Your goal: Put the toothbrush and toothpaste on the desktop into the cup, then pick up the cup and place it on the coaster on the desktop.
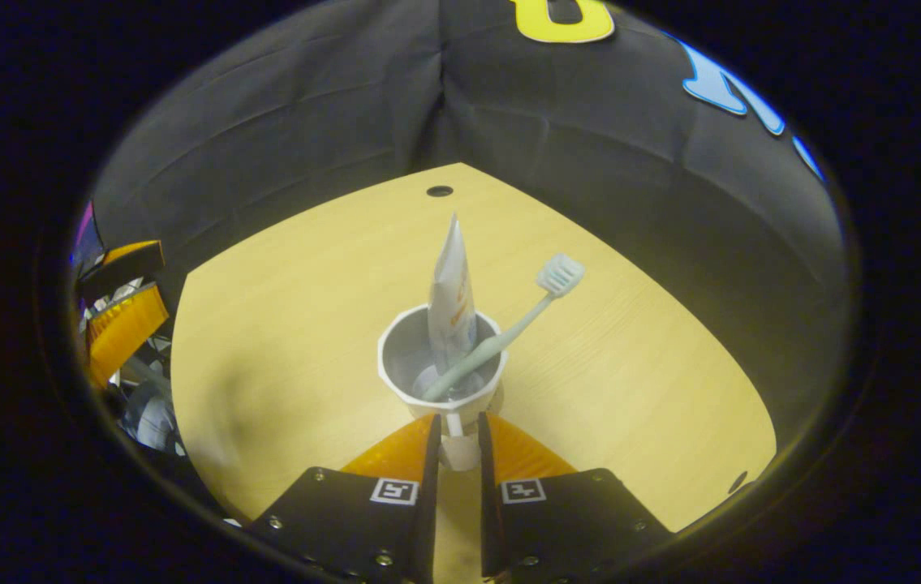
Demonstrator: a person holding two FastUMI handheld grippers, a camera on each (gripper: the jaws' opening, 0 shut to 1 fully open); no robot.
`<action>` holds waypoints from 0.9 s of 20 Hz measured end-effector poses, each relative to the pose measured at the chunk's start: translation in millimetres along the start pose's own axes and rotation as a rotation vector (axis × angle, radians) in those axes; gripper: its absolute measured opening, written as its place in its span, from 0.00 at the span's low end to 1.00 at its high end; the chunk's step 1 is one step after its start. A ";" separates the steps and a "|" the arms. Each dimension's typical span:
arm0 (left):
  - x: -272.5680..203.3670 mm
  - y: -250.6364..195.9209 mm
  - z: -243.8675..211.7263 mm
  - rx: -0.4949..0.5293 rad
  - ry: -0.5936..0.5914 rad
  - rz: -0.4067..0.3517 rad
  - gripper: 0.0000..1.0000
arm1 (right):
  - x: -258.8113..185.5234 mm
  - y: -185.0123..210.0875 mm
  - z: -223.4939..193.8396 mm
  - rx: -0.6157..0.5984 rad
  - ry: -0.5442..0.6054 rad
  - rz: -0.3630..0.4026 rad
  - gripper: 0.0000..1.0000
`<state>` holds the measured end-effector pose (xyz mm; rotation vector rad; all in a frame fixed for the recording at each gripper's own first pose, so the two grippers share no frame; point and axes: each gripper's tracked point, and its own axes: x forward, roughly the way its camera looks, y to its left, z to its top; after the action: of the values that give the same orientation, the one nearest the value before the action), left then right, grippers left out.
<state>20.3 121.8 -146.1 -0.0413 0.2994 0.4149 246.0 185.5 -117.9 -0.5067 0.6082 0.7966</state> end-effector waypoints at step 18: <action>-45.8 -51.8 90.3 0.038 -0.210 -0.158 0.98 | -130.0 18.7 49.2 0.123 -0.331 -0.240 0.21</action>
<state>26.3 65.6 -47.4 0.0159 0.0962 0.2533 175.3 162.3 1.0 -0.3176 0.2809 0.5931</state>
